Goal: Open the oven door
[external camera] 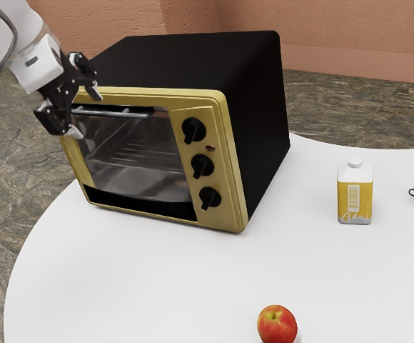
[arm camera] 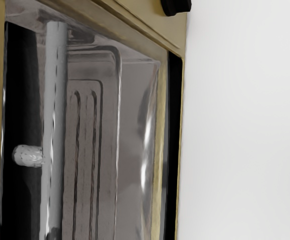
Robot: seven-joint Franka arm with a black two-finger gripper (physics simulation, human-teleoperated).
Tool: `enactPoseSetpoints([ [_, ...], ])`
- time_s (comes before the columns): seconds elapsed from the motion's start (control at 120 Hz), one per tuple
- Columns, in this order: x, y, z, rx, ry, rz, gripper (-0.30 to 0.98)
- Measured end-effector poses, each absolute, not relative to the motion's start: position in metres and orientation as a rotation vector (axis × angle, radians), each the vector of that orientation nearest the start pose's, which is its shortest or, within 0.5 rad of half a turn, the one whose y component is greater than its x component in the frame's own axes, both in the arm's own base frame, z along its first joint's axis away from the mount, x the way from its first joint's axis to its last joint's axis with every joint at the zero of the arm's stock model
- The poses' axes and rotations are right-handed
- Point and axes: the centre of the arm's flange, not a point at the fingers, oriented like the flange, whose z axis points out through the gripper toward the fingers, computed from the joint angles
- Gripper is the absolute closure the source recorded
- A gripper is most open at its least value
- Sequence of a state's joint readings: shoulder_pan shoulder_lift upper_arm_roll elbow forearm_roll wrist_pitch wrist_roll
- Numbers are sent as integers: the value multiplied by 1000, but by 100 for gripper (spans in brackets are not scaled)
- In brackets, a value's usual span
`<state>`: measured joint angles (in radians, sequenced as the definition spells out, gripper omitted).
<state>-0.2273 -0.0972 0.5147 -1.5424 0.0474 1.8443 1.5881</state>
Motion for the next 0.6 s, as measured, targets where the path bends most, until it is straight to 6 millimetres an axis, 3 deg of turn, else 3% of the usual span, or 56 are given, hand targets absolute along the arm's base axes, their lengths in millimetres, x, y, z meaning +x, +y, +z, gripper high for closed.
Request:
enactPoseSetpoints([
  [0.6,545,181,690,-2233,1734,-248,0],
])
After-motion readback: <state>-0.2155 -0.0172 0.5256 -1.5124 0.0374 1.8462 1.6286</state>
